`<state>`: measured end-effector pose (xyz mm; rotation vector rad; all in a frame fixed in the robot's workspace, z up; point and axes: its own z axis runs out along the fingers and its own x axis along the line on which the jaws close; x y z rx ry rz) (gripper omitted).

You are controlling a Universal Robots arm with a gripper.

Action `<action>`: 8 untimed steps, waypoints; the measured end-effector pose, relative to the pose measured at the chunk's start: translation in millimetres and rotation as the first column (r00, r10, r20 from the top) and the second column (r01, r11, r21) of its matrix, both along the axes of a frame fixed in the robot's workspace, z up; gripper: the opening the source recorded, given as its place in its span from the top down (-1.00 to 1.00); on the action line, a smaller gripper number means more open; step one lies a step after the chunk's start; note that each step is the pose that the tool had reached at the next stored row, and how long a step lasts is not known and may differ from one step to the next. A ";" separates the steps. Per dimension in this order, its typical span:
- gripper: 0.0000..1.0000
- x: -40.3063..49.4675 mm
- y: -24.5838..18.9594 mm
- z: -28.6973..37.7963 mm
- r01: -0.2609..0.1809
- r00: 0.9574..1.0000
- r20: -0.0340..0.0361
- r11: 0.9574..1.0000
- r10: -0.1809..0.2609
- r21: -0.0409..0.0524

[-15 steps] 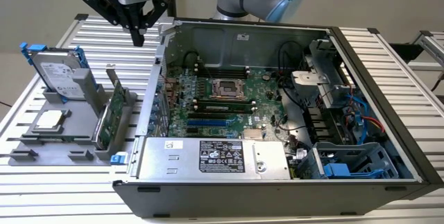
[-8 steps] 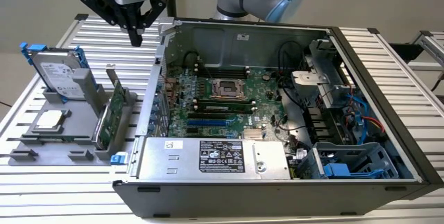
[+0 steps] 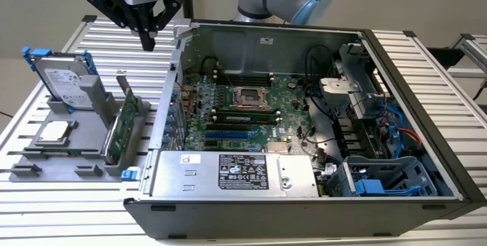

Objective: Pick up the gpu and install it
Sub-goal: 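Reach for the gpu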

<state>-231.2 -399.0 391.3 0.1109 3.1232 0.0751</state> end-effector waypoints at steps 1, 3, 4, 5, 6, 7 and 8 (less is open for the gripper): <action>1.00 0.0 0.0 0.0 0.000 1.000 0.000 1.000 0.000 0.000; 1.00 -0.3 0.0 -0.1 0.000 1.000 0.000 1.000 0.000 0.000; 1.00 -0.4 0.0 -0.1 0.000 1.000 0.000 1.000 0.000 0.000; 1.00 -0.6 0.0 -0.1 0.000 1.000 0.000 1.000 0.000 0.000; 1.00 -0.7 0.0 -0.1 0.000 1.000 0.000 1.000 0.000 0.000; 1.00 -0.8 -0.1 -0.1 0.000 1.000 0.000 1.000 0.000 0.000; 1.00 -1.5 -0.3 0.0 0.000 1.000 0.000 1.000 0.000 0.001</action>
